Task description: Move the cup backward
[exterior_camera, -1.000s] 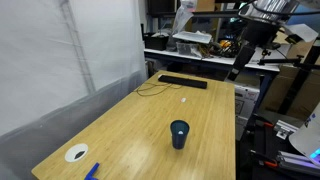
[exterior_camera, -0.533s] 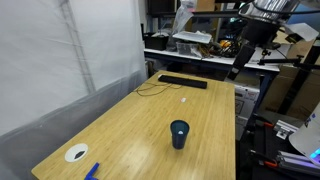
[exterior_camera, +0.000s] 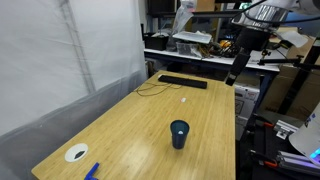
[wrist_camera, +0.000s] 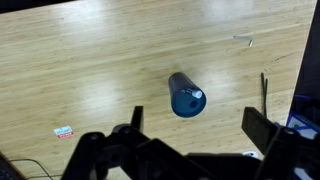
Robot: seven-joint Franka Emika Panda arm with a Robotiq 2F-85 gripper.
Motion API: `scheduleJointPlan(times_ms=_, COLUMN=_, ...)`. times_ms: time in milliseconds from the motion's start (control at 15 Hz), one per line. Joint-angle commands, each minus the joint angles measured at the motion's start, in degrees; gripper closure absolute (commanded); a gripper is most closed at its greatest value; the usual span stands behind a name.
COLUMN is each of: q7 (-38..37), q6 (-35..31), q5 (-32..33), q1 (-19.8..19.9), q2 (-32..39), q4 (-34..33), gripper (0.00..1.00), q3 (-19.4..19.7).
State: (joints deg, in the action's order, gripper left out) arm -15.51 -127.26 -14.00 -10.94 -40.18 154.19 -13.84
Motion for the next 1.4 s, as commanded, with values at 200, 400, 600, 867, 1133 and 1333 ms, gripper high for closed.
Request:
scheduleJointPlan(times_ms=200, q7=11.23, q6=-0.32, q5=-0.5, q1=-1.49, q2=16.52, q4=-7.97, gripper=0.0, q3=4.12)
scheduleJointPlan(times_ms=400, q7=13.33, q6=-1.43, q5=0.42, q1=-1.4, q2=23.49, q4=-11.36, gripper=0.0, q3=3.25)
scheduleJointPlan(times_ms=600, q7=12.75, q6=-5.63, q5=0.1, q1=-2.1, q2=29.42, q4=-13.71, gripper=0.0, q3=1.97)
scheduleJointPlan(times_ms=867, q7=8.16, q6=-13.96, q5=1.87, q1=-2.09, q2=34.99, q4=-15.31, gripper=0.0, q3=0.74)
scheduleJointPlan(times_ms=1133, q7=-0.57, q6=-19.71, q5=11.38, q1=-0.85, q2=38.84, q4=-16.28, gripper=0.0, q3=1.16)
scheduleJointPlan(times_ms=1333, q7=-3.71, q6=-19.26, q5=16.27, q1=-0.61, q2=42.32, q4=-18.15, gripper=0.0, q3=2.04)
